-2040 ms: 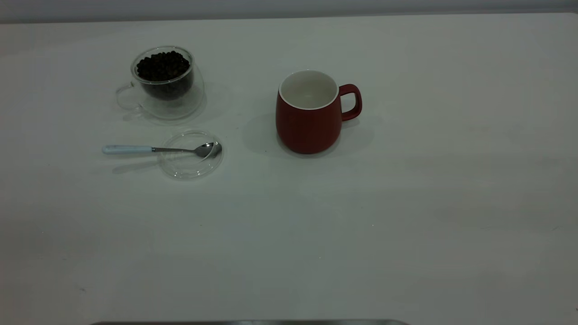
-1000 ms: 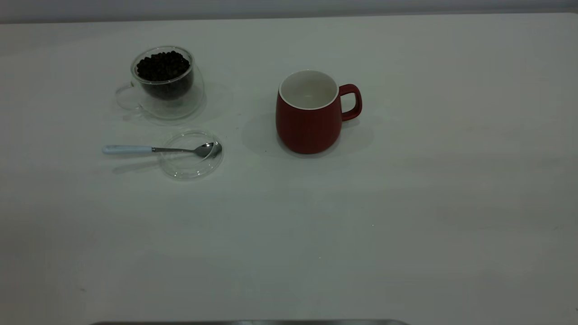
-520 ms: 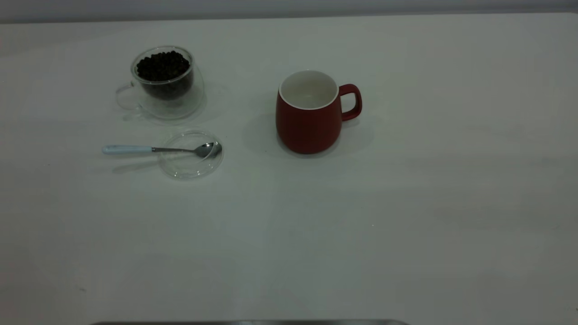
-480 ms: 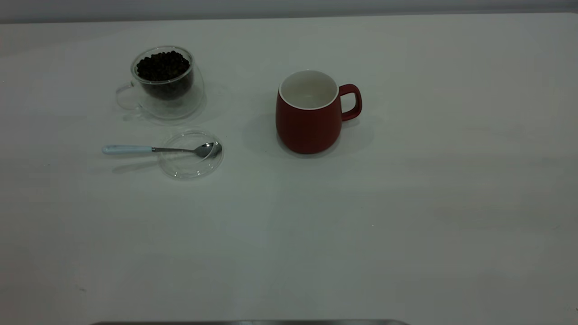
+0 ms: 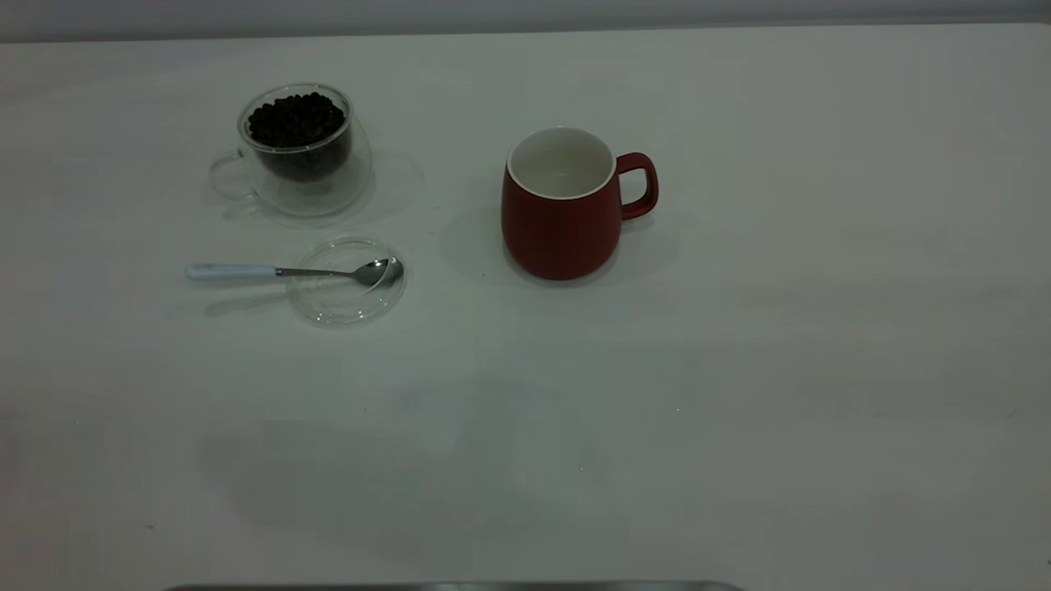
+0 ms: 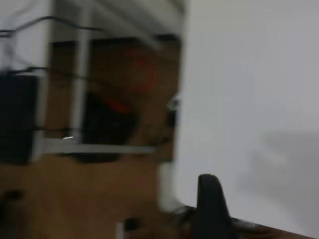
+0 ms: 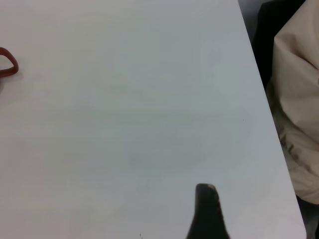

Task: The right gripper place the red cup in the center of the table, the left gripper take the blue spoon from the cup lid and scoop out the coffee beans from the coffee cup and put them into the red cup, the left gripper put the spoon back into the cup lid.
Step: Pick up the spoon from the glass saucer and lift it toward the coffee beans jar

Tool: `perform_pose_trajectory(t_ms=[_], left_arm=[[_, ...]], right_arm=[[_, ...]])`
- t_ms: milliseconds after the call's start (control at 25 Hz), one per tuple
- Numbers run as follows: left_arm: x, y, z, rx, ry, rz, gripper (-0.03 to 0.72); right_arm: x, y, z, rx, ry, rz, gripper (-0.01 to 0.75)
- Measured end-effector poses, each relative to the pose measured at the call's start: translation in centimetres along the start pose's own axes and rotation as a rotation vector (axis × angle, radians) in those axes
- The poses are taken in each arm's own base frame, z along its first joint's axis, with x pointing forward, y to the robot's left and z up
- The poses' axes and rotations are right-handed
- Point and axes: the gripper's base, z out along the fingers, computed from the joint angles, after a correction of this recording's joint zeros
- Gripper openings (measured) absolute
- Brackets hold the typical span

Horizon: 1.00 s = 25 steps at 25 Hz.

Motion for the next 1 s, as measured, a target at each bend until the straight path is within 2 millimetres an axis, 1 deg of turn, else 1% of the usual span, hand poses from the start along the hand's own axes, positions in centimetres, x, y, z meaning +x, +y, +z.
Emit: perform_pose_trajectory(t_ms=[120,280,400,560,640,720,760,840,920,1000], left_arm=[[-1.6,-0.4,1.5,-0.054,0.028,0.013,0.591],[-3.1,-0.8,2.6,-0.064,0.042,0.013,0.591],[-3.9,-0.5,3.5,-0.046,0.060,-0.057,0.590],[-4.6,0.9,5.3,0.038,0.120,-0.225,0.590],[-4.9,1.3,6.4,0.121,0.163,-0.262,0.590],[-5.3,1.0,7.9,0.256,0.201,-0.290,0.590],[-5.4,0.6,8.6,0.328,0.212,-0.274,0.590],[-5.7,-0.8,10.3,0.514,0.238,-0.257,0.590],[-6.1,-2.7,12.0,0.711,0.233,-0.193,0.590],[-6.5,-4.4,13.4,0.863,0.224,-0.172,0.590]], right_arm=[[0.0,0.0,0.0,0.000,0.000,0.000,0.590],[0.0,0.0,0.0,0.000,0.000,0.000,0.590],[0.0,0.0,0.0,0.000,0.000,0.000,0.590],[0.0,0.0,0.0,0.000,0.000,0.000,0.590],[0.0,0.0,0.0,0.000,0.000,0.000,0.590],[0.0,0.0,0.0,0.000,0.000,0.000,0.590],[0.0,0.0,0.0,0.000,0.000,0.000,0.590],[0.0,0.0,0.0,0.000,0.000,0.000,0.590],[0.0,0.0,0.0,0.000,0.000,0.000,0.590],[0.0,0.0,0.0,0.000,0.000,0.000,0.590]])
